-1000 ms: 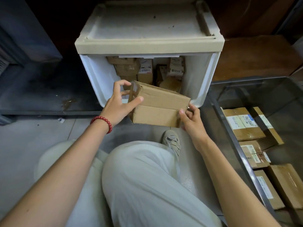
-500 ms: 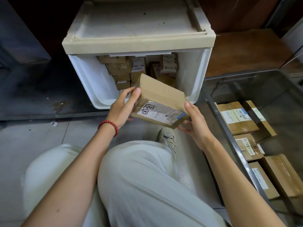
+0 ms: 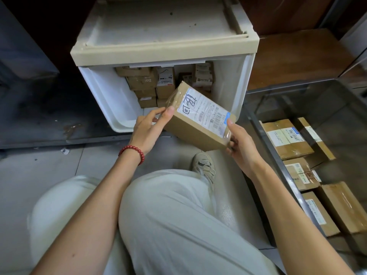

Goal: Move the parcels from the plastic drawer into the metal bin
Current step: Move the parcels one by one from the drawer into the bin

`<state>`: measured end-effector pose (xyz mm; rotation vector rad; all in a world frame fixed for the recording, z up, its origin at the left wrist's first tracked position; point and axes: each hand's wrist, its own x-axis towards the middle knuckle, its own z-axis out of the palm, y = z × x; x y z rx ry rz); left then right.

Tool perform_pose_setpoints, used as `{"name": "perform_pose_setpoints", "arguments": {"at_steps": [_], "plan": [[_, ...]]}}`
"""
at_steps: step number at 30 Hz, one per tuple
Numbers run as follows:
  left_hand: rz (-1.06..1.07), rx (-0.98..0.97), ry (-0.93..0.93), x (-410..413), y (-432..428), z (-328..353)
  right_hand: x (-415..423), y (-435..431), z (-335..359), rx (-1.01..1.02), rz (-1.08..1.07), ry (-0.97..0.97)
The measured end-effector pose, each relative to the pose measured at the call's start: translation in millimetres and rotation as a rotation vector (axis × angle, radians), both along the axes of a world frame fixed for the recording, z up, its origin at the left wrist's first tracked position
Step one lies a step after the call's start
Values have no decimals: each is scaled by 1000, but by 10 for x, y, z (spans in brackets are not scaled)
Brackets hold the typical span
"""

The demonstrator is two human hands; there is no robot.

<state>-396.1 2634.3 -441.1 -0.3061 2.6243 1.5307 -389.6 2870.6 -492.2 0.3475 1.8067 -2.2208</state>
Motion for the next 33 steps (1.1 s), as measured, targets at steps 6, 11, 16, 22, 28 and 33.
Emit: {"name": "perform_pose_setpoints", "arguments": {"at_steps": [6,11,16,22,28,33], "plan": [[35,30,23,-107,103,155,-13,66,117,162,83,57],[15,-54,3,-284,314,380,-53,276,353,152,4,106],[-28,-93,25,-401,659,525,34,600,507,209,-21,180],[-227,-148,102,-541,1277,492,184,985,480,273,-231,213],[-305,-98,229,-730,2117,374,245,1568,388,236,-435,157],[-500,-246,258,-887,2692,74,255,2006,168,149,-578,19]]}}
